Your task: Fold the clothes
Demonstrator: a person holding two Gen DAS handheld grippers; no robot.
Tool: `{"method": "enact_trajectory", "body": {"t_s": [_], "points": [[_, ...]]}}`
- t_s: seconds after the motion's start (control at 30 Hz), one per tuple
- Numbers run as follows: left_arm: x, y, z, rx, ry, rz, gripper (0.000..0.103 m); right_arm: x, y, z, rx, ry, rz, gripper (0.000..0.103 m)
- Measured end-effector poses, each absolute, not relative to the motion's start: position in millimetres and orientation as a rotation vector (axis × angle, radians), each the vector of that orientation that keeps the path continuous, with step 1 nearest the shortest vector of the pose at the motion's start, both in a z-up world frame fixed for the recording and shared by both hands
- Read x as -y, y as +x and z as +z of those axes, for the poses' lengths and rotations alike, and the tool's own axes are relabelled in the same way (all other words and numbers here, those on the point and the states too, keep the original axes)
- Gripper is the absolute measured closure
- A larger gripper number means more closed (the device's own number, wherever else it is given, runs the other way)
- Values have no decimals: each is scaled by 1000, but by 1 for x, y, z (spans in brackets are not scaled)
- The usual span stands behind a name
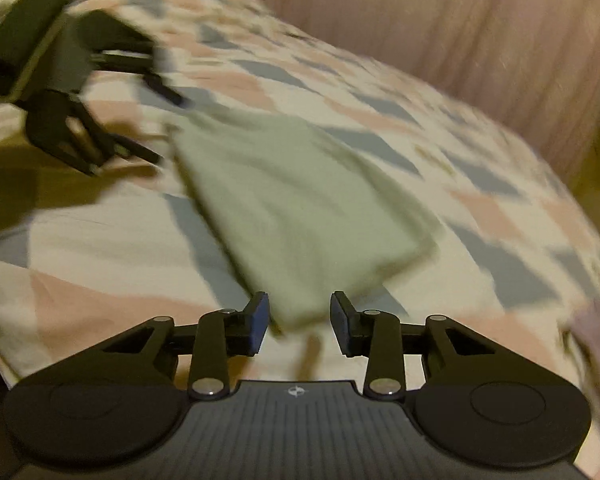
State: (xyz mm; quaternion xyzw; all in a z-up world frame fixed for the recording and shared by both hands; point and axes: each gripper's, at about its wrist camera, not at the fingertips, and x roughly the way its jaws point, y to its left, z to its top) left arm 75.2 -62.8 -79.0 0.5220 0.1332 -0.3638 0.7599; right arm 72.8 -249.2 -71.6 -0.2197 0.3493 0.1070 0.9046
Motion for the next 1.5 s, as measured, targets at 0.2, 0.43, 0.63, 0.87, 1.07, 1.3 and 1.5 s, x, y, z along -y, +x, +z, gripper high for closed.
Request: {"method": "enact_trajectory", "body": {"t_s": [0.2,0.43,0.63,0.87,1.07,1.3,1.5], "points": [[78,88,-106,-158,1316,-790,51,197,101,-106,-728,-714,234,60],[71,109,-115,-118,1388,-716,67,217,103,-127,-694,-911,132,64],[83,112,-113,-160,1363,-704,98,214,111,-135,-694,-1015,169,94],[104,92,-40,-132,1139,-631,98,248,118,-83,-570,-1072,95,95],[130,29,-48,-191,1109,-721,98,281,90,-77,-598,-1079,74,95],[132,3,-97,-301,1139,-705,94,288,63,-131,-701,-982,122,90],[131,0,-98,-316,1100,-644,91,285,56,-118,-673,-868,101,78]]}}
